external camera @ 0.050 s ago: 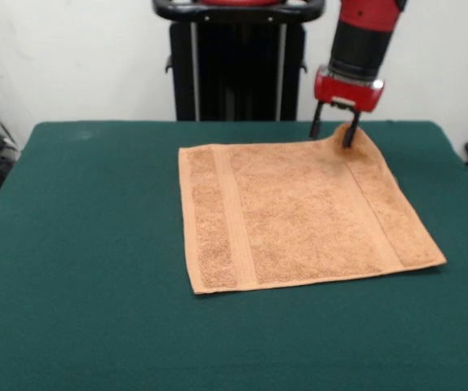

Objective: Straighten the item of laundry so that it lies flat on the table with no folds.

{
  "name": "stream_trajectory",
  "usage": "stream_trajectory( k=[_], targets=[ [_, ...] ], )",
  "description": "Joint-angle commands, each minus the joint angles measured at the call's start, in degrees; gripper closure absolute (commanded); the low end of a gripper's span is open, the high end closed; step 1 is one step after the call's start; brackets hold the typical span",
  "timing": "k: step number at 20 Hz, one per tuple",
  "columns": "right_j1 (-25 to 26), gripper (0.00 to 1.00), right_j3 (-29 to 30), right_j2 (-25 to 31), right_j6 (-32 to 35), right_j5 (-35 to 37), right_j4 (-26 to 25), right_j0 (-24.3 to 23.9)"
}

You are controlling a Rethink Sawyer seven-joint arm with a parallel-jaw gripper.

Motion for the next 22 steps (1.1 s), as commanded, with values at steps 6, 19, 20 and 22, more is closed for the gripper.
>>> stream_trajectory(
  k=[6,19,20,22],
  targets=[
    [-2.5,0.0,3.0,3.4,15.0,1.9,10.1,6.3],
    [6.3,0.0,-1.0,5.2,10.9,-5.8,7.7,1.5],
    [6.6,0.0,-1.5,4.9,10.7,-5.7,7.9,1.7],
    [7.1,0.0,-2.1,4.6,10.4,-5.7,8.3,2.0]
  ],
)
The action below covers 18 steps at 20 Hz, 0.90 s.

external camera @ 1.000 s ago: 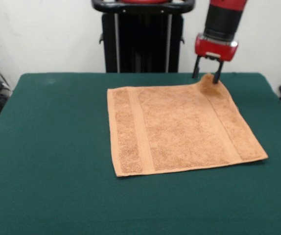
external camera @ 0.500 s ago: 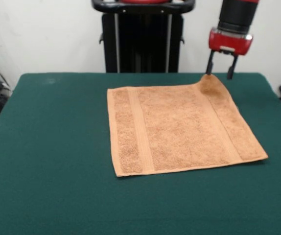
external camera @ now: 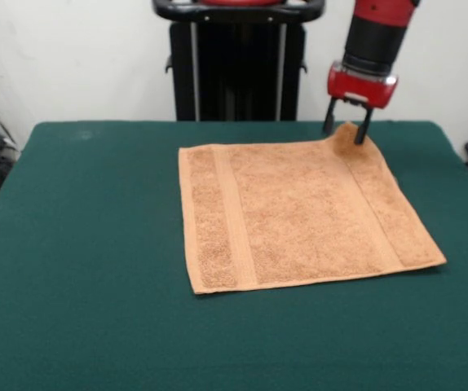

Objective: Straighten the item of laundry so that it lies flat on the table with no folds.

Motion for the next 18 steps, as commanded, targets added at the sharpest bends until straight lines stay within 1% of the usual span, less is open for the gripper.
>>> stream_trajectory(
  k=[1,3,7,12,16,18],
  targets=[
    [5.3,0.0,-3.8,4.2,10.3,-3.5,2.7,-0.1],
    [5.1,0.0,-4.1,4.1,10.0,-3.1,2.8,-0.4],
    [6.5,0.0,-5.2,4.2,10.2,-3.8,3.4,-0.4],
    [9.9,0.0,-6.6,4.7,12.1,-6.4,5.2,1.0],
    [10.3,0.0,-5.6,5.3,13.0,-7.7,5.8,1.9],
    [11.4,0.0,-5.9,5.6,13.0,-8.7,5.9,1.9]
  ],
)
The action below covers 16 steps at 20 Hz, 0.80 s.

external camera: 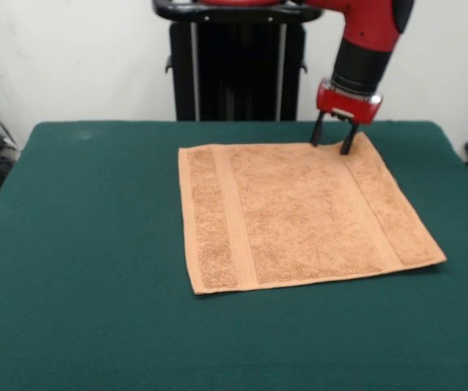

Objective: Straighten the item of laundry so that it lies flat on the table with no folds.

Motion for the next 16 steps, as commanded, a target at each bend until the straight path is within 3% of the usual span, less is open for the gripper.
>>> stream_trajectory(
  k=[1,10,13,16],
  targets=[
    [5.0,0.0,-5.5,5.6,12.9,-5.9,5.0,1.3],
    [6.6,0.0,-7.2,4.0,11.6,-3.8,7.5,4.4],
    [1.0,0.0,-5.2,3.6,9.3,0.0,4.9,1.8],
    [-8.3,0.0,-3.1,3.8,4.7,7.8,0.4,-3.0]
  ],
)
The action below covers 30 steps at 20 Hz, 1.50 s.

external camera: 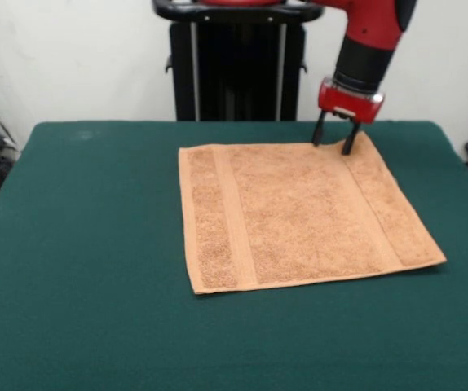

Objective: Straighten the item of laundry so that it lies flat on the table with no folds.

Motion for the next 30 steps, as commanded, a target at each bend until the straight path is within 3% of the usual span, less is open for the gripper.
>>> stream_trajectory(
  k=[1,4,9,18,30],
  targets=[
    [-9.9,0.0,-3.4,3.8,3.3,10.9,-1.5,-4.6],
    [-12.8,0.0,-3.9,4.0,1.1,14.6,-3.5,-7.3],
    [-12.0,0.0,-6.3,3.7,-0.3,16.0,-6.2,-9.5],
    [-7.9,0.0,-10.8,0.2,2.0,15.1,-7.5,-7.8],
    [-8.7,0.0,-12.4,0.4,1.7,18.0,-8.5,-8.8]
  ],
)
